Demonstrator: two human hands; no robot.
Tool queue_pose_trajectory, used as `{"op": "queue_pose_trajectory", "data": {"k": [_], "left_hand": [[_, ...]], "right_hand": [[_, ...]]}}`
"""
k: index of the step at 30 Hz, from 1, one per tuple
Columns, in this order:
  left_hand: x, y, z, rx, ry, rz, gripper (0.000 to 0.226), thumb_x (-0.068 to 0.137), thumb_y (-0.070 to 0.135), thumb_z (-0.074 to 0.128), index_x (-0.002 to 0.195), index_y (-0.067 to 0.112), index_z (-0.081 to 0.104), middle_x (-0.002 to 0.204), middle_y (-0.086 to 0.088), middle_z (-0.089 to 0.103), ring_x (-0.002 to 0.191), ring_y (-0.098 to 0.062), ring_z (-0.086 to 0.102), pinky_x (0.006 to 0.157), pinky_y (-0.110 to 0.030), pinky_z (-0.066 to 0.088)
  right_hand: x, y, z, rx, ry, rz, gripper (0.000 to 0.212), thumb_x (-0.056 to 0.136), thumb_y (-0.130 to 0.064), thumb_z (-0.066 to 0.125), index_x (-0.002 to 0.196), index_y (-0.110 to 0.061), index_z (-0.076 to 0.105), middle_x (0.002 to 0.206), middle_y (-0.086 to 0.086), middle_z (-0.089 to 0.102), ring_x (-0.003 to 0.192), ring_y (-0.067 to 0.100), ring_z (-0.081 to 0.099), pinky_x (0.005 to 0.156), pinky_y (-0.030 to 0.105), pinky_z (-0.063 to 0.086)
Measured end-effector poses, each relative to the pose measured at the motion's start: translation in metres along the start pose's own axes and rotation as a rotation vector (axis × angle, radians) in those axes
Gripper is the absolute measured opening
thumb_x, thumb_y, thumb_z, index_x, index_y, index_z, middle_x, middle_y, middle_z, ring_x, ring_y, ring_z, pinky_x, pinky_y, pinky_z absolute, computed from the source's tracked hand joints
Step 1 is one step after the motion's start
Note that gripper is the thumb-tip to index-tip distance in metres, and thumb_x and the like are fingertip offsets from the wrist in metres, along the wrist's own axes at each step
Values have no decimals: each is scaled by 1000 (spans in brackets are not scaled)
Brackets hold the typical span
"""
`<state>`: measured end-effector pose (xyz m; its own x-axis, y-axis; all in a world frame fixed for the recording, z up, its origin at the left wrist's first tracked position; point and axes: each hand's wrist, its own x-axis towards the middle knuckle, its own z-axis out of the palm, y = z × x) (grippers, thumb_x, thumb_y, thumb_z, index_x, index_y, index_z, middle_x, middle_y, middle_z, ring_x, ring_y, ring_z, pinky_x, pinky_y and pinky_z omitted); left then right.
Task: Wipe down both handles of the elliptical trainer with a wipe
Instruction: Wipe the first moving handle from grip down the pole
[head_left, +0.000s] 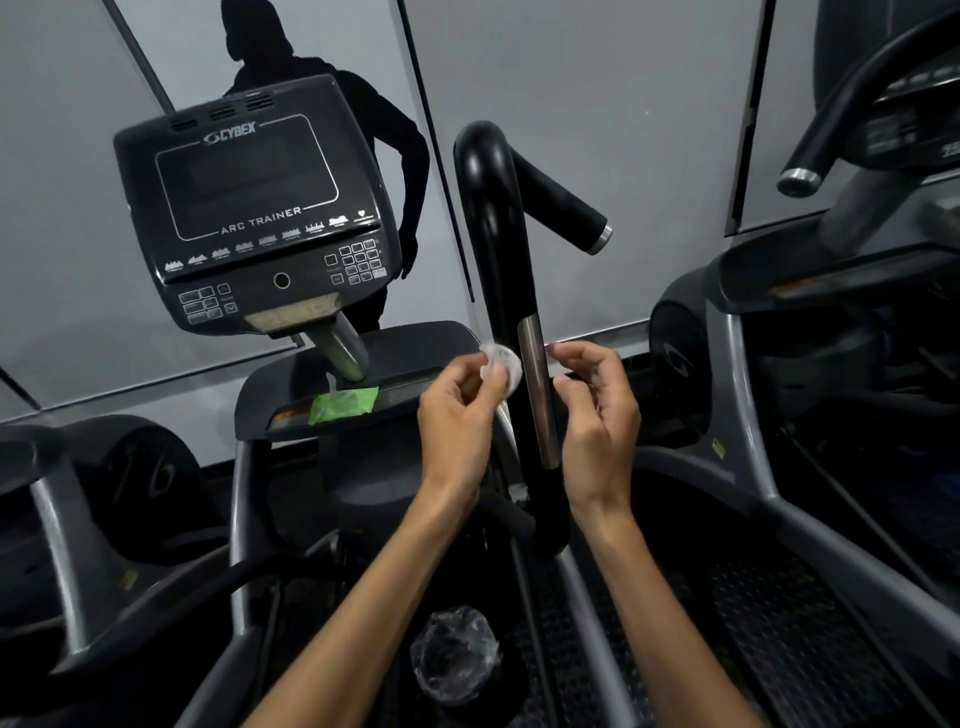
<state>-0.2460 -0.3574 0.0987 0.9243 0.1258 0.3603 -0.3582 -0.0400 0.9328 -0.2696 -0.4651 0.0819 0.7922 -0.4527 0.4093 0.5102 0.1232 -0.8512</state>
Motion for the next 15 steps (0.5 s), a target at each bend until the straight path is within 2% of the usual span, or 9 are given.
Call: {"op": "queue_pose_trajectory", "data": {"k": [2, 5, 8, 10, 11, 12, 15], "left_hand": [[8, 4, 8, -20, 65, 28, 6, 99, 14, 64, 97, 14, 70, 85, 6, 72, 83, -3, 66, 80, -21, 51], [-1, -4, 13, 32, 75, -15, 14, 99, 29, 62, 98, 18, 71, 85, 9, 71, 84, -5, 64, 85, -34, 53], [-16, -5, 11, 165, 108, 13, 10, 99, 28, 64, 106, 22, 69, 93, 7, 75, 88, -2, 70, 83, -23, 54], [-11, 6, 14, 172, 135, 83, 6, 100, 28, 63, 98, 29, 68, 89, 7, 75, 84, -3, 69, 78, -22, 54], [-4, 11, 16, 164, 135, 97, 11, 101, 29, 61, 92, 30, 68, 85, 8, 73, 80, -5, 67, 76, -25, 53], [4, 14, 18, 116, 131, 63, 17, 102, 29, 58, 87, 28, 67, 81, 6, 69, 78, -8, 63, 75, -27, 51], [12, 9, 23, -95, 76, -215, 25, 104, 18, 47, 83, 15, 61, 83, -8, 57, 78, -20, 53, 73, -29, 48]], "right_hand": [[-1, -2, 3, -3, 22, 6, 18, 93, -15, 55, 106, -18, 68, 106, -5, 71, 107, 12, 65, 94, 28, 51], [-2, -5, 3, -16, 47, 15, 15, 95, -16, 56, 104, -16, 68, 99, -5, 72, 99, 13, 67, 88, 29, 54], [-2, -9, 2, -44, 40, 4, 12, 96, -17, 58, 102, -18, 68, 96, -7, 72, 95, 13, 68, 86, 34, 55], [-1, -13, 4, -63, 34, -10, 11, 98, -14, 60, 101, -19, 68, 94, -9, 71, 93, 11, 67, 86, 34, 55], [-1, -15, 5, -70, 36, -21, 11, 98, -12, 60, 101, -19, 68, 93, -9, 71, 93, 10, 67, 87, 33, 54], [0, -17, 5, -74, 39, -31, 12, 98, -11, 60, 101, -19, 68, 93, -9, 71, 93, 9, 66, 88, 32, 53], [1, -18, 4, -87, 45, -35, 12, 98, -13, 59, 101, -18, 68, 93, -8, 70, 93, 9, 66, 89, 33, 53]]}}
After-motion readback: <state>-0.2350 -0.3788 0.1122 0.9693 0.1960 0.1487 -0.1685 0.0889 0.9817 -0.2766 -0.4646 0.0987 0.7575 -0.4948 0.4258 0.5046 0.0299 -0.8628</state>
